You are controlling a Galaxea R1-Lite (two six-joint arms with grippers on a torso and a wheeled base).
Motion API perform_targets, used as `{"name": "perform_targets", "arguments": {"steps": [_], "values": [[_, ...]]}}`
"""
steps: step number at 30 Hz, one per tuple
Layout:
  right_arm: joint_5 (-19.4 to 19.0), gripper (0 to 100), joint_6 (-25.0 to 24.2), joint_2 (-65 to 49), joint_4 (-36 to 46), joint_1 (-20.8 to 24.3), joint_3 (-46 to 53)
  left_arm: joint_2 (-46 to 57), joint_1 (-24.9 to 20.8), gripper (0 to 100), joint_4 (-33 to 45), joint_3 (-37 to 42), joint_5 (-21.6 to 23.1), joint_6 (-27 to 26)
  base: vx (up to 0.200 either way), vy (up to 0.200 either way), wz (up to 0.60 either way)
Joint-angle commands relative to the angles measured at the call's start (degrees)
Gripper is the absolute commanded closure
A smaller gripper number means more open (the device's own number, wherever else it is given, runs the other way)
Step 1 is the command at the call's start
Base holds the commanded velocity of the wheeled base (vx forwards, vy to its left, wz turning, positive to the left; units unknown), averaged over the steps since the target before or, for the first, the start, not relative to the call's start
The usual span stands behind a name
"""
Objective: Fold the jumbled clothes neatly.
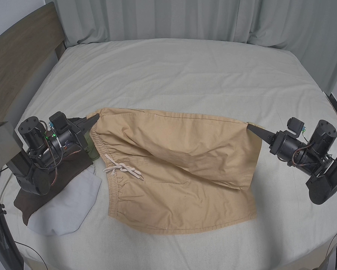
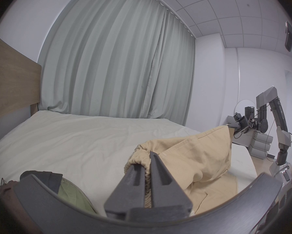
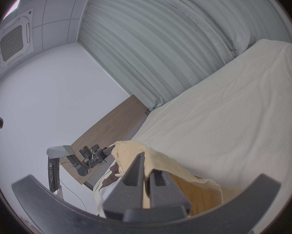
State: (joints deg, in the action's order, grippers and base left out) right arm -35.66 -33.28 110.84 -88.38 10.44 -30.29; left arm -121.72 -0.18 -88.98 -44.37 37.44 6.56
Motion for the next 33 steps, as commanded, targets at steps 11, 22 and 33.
{"name": "perform_targets", "arguments": {"steps": [11, 22, 33], "values": [[0.06, 100, 0.06, 0.08, -0.04, -0.94, -0.82, -0.09, 0.27, 100, -0.05, -0.1, 0.0, 0.03, 0.0, 0.0, 0.0], [0.06, 100, 0.06, 0.17, -0.04, -2.52, -1.87, -0.27, 0.62, 100, -0.05, -0.1, 0.0, 0.03, 0.0, 0.0, 0.0], [0.06, 100, 2.17, 0.34, -0.04, -3.76, -2.31, -0.27, 0.89, 100, -0.05, -0.1, 0.0, 0.03, 0.0, 0.0, 0.0]]}}
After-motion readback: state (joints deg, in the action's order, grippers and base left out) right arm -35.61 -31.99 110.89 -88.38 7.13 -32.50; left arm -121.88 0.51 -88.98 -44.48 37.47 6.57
